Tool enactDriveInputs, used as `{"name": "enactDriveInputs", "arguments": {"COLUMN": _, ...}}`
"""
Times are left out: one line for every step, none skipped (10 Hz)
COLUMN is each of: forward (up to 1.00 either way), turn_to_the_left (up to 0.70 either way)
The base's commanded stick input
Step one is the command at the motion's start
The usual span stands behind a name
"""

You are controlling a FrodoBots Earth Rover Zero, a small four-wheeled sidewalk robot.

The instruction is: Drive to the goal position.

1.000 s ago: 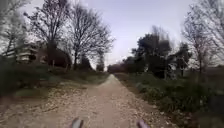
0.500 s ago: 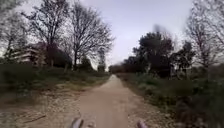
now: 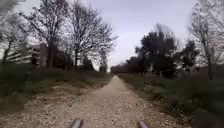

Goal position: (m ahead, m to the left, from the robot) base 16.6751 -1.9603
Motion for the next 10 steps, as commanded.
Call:
{"name": "enactDriveInputs", "arguments": {"forward": 0.70, "turn_to_the_left": 0.00}}
{"name": "enactDriveInputs", "arguments": {"forward": 0.70, "turn_to_the_left": 0.00}}
{"name": "enactDriveInputs", "arguments": {"forward": 0.70, "turn_to_the_left": 0.00}}
{"name": "enactDriveInputs", "arguments": {"forward": 0.70, "turn_to_the_left": 0.00}}
{"name": "enactDriveInputs", "arguments": {"forward": 0.70, "turn_to_the_left": -0.09}}
{"name": "enactDriveInputs", "arguments": {"forward": 0.70, "turn_to_the_left": -0.29}}
{"name": "enactDriveInputs", "arguments": {"forward": 0.70, "turn_to_the_left": -0.29}}
{"name": "enactDriveInputs", "arguments": {"forward": 0.70, "turn_to_the_left": -0.11}}
{"name": "enactDriveInputs", "arguments": {"forward": 0.70, "turn_to_the_left": 0.00}}
{"name": "enactDriveInputs", "arguments": {"forward": 0.70, "turn_to_the_left": 0.00}}
